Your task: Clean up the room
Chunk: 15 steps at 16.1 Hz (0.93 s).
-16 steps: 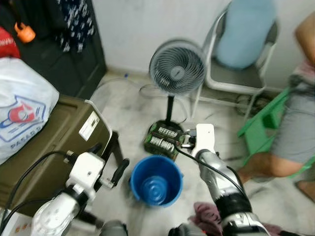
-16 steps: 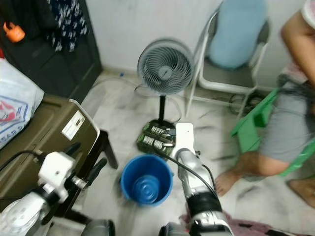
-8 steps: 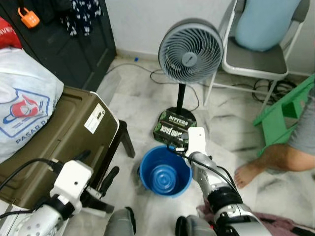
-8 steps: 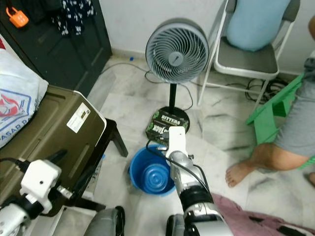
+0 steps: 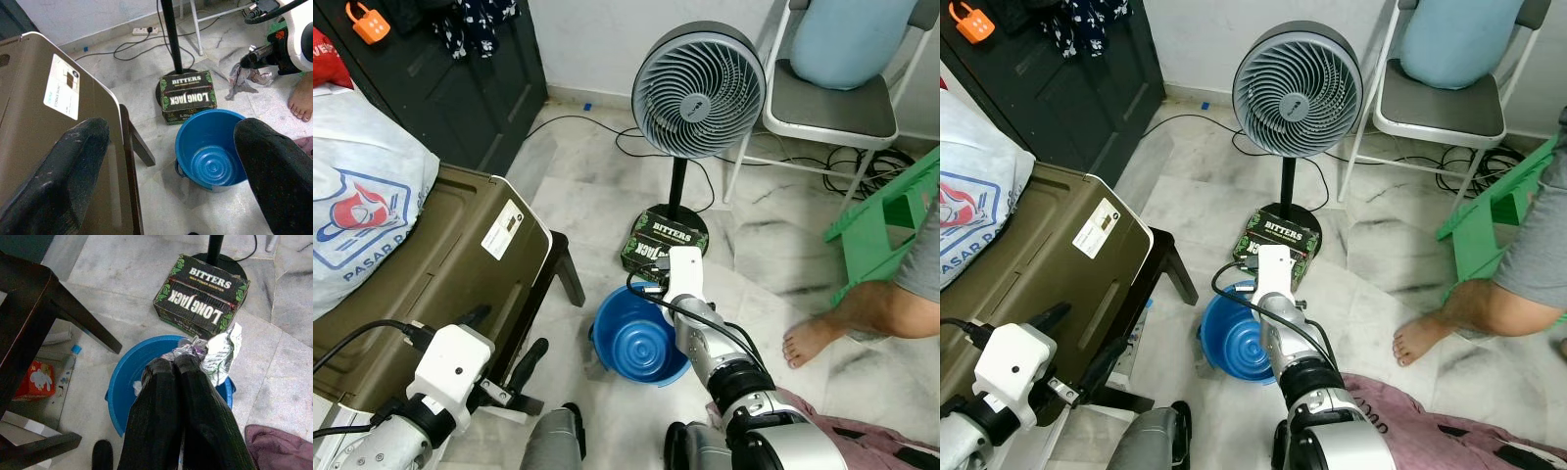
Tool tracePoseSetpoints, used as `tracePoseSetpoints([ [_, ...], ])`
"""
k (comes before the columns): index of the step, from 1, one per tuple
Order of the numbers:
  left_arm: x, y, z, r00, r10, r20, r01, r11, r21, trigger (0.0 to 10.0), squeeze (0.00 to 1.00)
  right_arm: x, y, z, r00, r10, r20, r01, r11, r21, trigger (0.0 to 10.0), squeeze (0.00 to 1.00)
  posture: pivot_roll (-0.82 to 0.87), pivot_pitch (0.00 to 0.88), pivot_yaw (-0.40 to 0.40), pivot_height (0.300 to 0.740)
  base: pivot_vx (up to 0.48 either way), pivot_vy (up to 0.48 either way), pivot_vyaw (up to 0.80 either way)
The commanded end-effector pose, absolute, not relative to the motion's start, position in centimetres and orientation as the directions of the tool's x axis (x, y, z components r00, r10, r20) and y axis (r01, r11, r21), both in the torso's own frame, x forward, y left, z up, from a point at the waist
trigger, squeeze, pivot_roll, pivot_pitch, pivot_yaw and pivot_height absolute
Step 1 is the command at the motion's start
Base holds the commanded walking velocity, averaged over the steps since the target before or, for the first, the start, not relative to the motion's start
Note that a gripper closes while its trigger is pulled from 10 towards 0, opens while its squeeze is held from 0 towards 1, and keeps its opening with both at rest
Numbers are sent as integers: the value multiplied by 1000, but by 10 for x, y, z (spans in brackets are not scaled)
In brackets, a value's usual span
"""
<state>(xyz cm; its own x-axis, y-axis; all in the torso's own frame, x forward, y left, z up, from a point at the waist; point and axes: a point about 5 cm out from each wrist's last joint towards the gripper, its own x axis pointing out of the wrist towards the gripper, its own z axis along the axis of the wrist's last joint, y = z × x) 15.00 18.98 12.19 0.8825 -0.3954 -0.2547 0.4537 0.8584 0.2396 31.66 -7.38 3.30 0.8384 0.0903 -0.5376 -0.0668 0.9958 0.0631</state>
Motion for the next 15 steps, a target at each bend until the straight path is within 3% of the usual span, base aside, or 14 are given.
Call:
tracePoseSetpoints([
  [1,149,193,126,888,-382,-257,443,860,253,10000,0,320,-68,36,847,95,-523,-62,995,80,10000,0,302,258,37,740,0,0,0],
  [6,149,193,125,890,-378,-255,439,862,253,10000,0,326,-74,41,873,46,-486,-50,999,5,10000,0,301,252,40,740,0,0,0],
  [7,148,192,125,887,-382,-258,444,861,249,10000,0,326,-75,41,875,44,-482,-46,999,9,10000,980,299,251,42,740,0,0,0],
  [15,151,192,127,893,-379,-243,437,859,266,10000,0,333,-72,53,914,79,-399,-70,997,37,10000,1000,286,253,43,740,0,0,0],
])
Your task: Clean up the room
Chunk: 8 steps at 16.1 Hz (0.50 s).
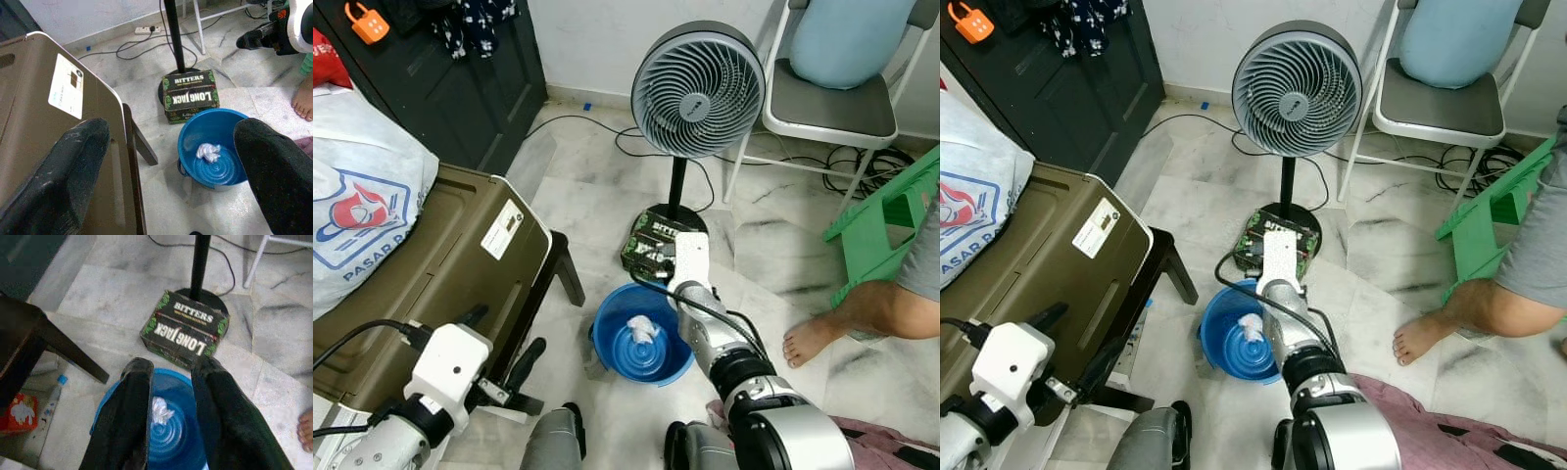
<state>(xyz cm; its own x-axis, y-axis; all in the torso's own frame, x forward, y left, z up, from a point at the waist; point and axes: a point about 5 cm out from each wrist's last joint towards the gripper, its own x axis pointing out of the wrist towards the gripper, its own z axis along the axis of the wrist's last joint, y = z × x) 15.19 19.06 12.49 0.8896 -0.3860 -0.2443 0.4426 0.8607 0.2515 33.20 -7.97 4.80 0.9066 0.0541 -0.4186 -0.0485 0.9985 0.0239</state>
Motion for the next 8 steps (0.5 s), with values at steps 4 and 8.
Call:
tracePoseSetpoints([
  [4,165,188,125,909,-370,-192,411,872,267,10000,0,324,-59,60,887,253,-385,-254,966,50,10000,1000,233,221,27,740,0,0,0],
  [8,204,175,125,934,-350,-75,357,897,262,10000,0,288,-58,79,762,543,-352,-554,829,79,10000,1000,118,138,13,740,0,0,0],
])
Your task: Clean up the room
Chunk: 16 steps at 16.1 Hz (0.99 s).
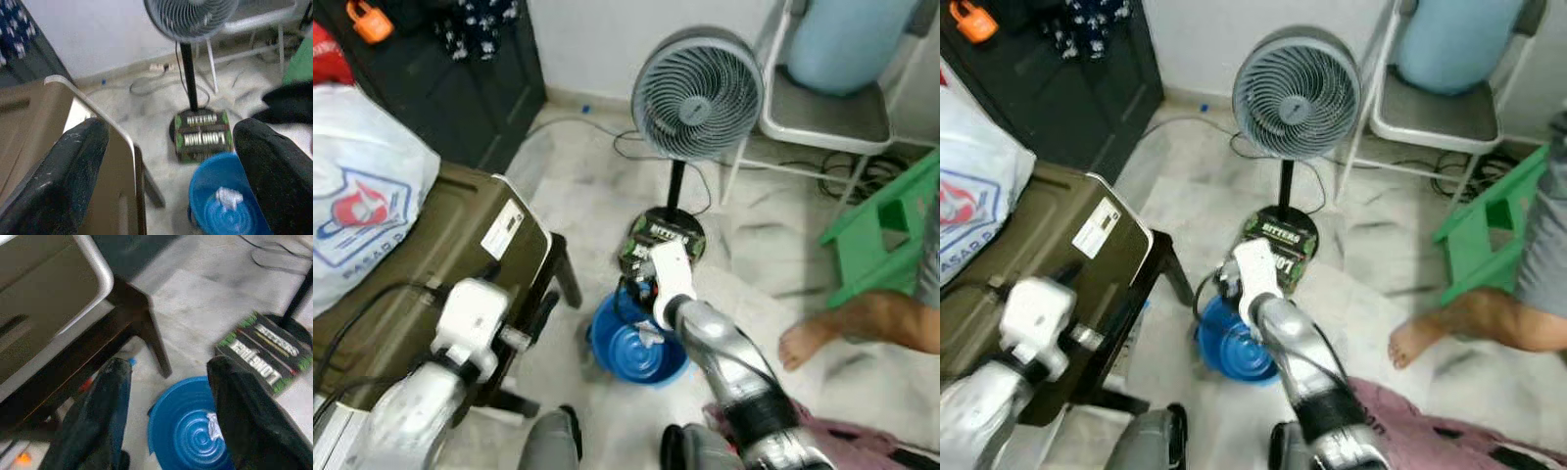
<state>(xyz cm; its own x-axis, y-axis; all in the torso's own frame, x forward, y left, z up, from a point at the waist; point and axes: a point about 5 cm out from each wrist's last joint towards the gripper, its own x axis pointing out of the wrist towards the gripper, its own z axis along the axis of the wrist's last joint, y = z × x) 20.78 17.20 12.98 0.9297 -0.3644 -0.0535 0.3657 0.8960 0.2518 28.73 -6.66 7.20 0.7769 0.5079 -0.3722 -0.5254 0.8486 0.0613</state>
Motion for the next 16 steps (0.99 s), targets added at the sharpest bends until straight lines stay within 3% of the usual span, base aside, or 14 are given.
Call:
tracePoseSetpoints([
  [1,213,172,127,938,-345,-46,344,902,262,10000,0,280,-66,82,744,563,-360,-585,809,54,10000,1000,94,115,15,740,0,0,0],
  [3,225,165,128,937,-350,-11,340,904,259,10000,0,270,-80,82,743,559,-368,-586,809,46,10000,1000,62,72,11,740,0,0,0],
  [5,238,159,132,948,-317,35,301,925,234,10000,0,262,-104,85,841,444,-310,-457,889,35,10000,1000,33,37,1,740,0,0,0],
  [7,243,158,129,961,-272,43,258,945,203,10000,0,261,-116,93,882,392,-261,-398,917,31,10000,1000,7,7,3,740,0,0,641],
  [8,245,156,125,971,-236,38,227,960,165,10000,0,259,-122,97,900,372,-226,-375,927,31,10000,890,0,0,6,740,0,0,800],
  [9,246,155,122,977,-213,30,207,969,133,10000,0,259,-124,100,913,354,-201,-353,935,42,10000,0,-5,0,9,740,0,0,800],
  [12,247,150,117,969,-244,47,241,969,62,10000,0,265,-119,110,930,344,-131,-342,939,41,10000,0,-26,0,5,740,0,0,800],
  [16,255,150,118,980,-185,76,183,983,33,10000,0,272,-124,119,960,271,-73,-265,961,74,10000,0,-27,0,1,740,0,0,800],
])
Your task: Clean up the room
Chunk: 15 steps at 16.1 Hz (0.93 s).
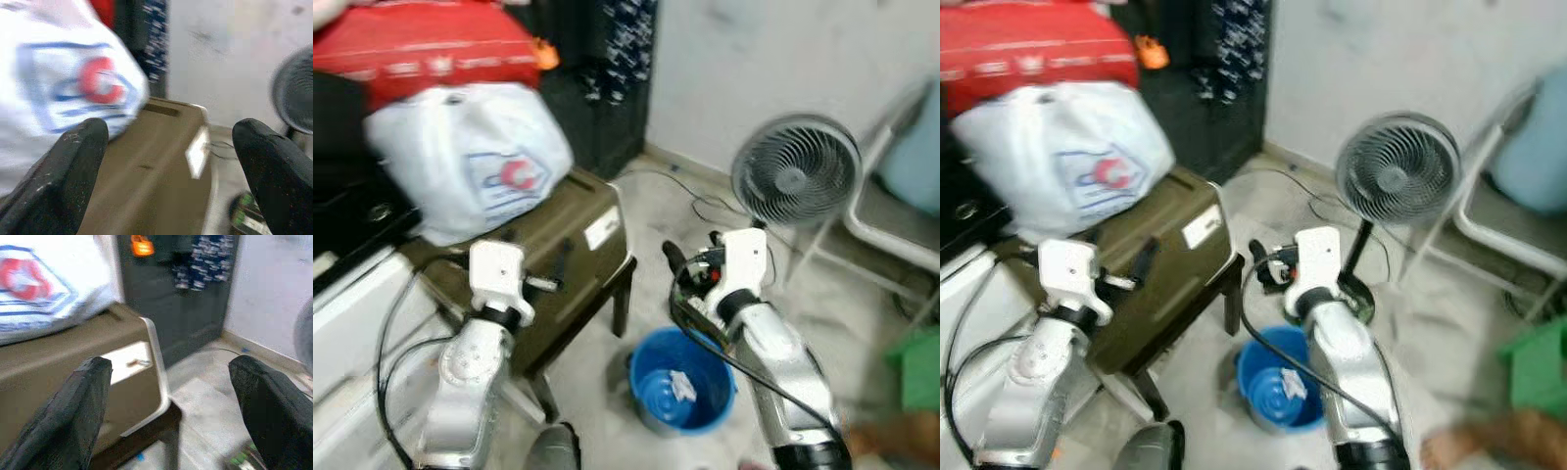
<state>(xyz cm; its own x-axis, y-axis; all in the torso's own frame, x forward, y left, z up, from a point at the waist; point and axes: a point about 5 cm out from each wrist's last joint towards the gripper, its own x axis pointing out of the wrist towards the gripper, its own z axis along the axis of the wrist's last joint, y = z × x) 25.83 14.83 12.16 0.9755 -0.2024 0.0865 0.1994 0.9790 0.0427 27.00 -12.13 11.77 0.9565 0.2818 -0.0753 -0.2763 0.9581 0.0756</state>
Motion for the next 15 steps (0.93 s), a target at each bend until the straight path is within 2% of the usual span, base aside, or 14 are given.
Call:
tracePoseSetpoints([
  [1,253,152,116,980,-184,73,181,983,35,10000,0,270,-126,118,965,254,-69,-249,966,75,10000,0,-26,0,1,740,0,0,800],
  [4,238,165,110,991,-122,53,119,992,40,10000,0,258,-139,115,980,187,-65,-183,981,61,10000,0,-25,1,-12,740,0,0,800],
  [7,215,184,100,999,-31,15,29,995,95,10000,0,246,-153,108,979,179,-101,-177,984,27,10000,0,-25,20,-34,740,0,0,800],
  [12,213,184,102,1000,-1,22,-2,993,121,10000,0,250,-145,108,978,183,-97,-180,983,40,10000,0,-27,35,-33,740,0,0,800],
  [15,208,185,100,1000,8,9,-9,991,131,10000,0,246,-151,108,984,148,-95,-146,989,27,10000,0,-32,38,-35,740,0,0,800],
])
